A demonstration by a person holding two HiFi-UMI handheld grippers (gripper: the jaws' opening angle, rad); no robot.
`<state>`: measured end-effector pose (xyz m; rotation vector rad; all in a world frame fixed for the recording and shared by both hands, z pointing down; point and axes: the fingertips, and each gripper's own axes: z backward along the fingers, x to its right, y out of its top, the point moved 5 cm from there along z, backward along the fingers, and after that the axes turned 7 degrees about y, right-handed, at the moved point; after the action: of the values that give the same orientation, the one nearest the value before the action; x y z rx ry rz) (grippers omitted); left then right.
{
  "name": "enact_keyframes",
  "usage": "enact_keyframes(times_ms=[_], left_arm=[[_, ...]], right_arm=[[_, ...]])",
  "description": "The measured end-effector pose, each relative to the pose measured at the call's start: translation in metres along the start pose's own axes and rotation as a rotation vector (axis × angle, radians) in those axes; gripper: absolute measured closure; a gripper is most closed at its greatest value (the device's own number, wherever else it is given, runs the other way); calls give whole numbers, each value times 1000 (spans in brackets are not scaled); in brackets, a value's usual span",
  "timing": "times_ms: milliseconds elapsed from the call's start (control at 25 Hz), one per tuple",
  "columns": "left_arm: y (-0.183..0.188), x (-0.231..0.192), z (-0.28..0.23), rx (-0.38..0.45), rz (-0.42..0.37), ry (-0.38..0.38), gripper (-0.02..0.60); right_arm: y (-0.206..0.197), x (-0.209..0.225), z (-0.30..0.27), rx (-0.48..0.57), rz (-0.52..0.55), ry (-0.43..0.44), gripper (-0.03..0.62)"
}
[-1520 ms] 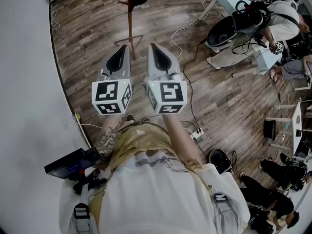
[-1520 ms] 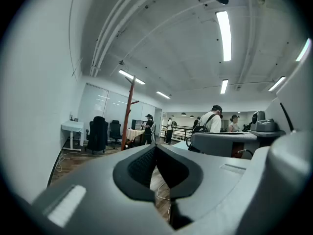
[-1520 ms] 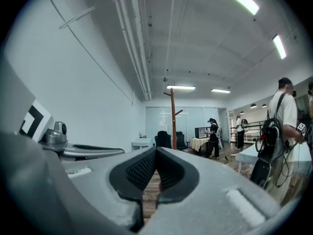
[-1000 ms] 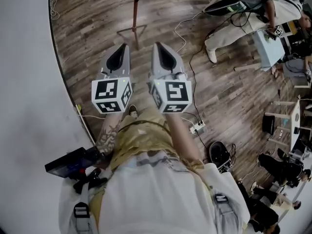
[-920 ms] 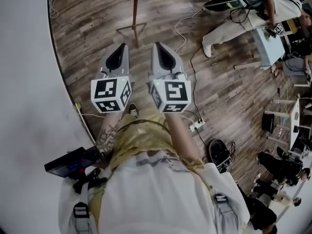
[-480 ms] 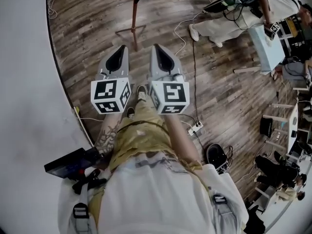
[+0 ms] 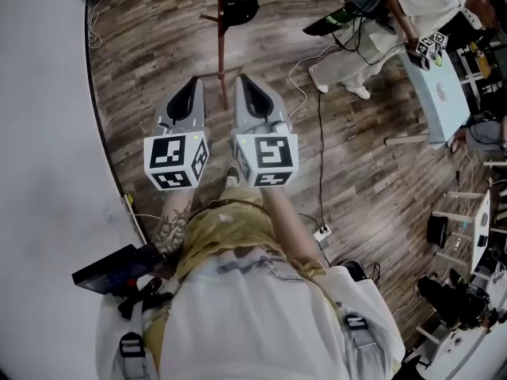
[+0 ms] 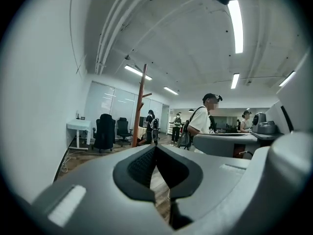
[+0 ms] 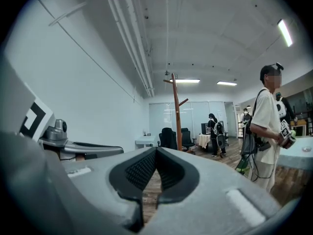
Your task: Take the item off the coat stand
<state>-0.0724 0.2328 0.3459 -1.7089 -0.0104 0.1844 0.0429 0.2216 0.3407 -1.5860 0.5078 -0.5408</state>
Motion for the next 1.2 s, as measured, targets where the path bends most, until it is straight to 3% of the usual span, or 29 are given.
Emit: enact_keyframes(times_ms=[400, 640, 920, 1200], left_arm=[[2, 17, -59, -23, -30, 30, 584], [-9, 21, -75, -59, -22, 19, 584], [-21, 4, -119, -103, 5, 8, 584], [4, -20, -173, -84, 4, -31, 584]], right_arm=[[0, 56, -34, 18, -35, 9, 594], [-10, 66, -43, -9, -52, 18, 594], [-27, 86, -83, -59, -60, 4, 594], [-9, 100, -138, -55, -37, -16, 594]])
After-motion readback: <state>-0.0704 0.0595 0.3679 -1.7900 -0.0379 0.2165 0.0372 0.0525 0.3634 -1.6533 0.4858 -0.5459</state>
